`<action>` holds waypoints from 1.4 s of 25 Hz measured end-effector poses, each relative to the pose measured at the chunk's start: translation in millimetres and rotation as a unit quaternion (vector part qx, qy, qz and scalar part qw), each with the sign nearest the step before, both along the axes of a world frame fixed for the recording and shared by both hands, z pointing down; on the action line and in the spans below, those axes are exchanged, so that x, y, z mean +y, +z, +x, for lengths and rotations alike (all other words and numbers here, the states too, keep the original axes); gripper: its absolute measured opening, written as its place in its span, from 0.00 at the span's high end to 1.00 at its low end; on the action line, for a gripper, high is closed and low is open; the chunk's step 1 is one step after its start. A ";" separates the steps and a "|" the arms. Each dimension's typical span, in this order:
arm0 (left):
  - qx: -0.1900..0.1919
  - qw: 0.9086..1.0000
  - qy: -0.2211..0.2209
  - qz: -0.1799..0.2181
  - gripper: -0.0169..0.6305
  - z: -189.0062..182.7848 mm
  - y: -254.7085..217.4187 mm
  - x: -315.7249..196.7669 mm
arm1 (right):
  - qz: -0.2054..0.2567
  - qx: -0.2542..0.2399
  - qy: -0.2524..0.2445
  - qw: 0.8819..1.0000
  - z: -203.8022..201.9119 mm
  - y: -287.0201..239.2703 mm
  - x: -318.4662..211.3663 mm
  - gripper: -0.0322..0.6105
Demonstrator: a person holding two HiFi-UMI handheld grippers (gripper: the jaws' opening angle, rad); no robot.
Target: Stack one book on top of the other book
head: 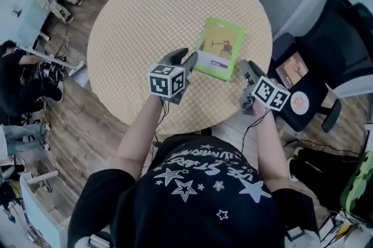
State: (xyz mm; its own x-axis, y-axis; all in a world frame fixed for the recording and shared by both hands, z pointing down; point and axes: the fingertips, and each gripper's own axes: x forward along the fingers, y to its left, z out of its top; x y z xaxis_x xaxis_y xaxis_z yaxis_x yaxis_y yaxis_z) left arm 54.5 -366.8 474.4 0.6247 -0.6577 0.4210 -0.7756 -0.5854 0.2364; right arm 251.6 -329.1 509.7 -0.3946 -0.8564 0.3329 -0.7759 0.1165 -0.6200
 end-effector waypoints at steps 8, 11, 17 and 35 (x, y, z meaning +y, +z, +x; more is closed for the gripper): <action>0.031 0.999 -0.015 0.022 0.75 -40.8 -24.4 52.3 | 0.039 0.023 -0.047 0.998 -56.6 -34.2 24.1 0.73; 0.038 0.999 -0.012 0.026 0.75 -54.9 -30.1 76.8 | 0.056 -0.001 -0.063 0.996 -83.0 -46.9 45.4 0.73; 0.043 0.998 -0.016 0.050 0.82 -81.4 -42.5 122.9 | 0.068 -0.014 -0.088 0.994 -122.0 -54.9 81.4 0.78; 0.077 0.996 0.031 0.034 0.93 -122.9 -42.3 253.3 | 0.064 0.001 -0.079 0.995 -153.1 -59.0 199.4 0.87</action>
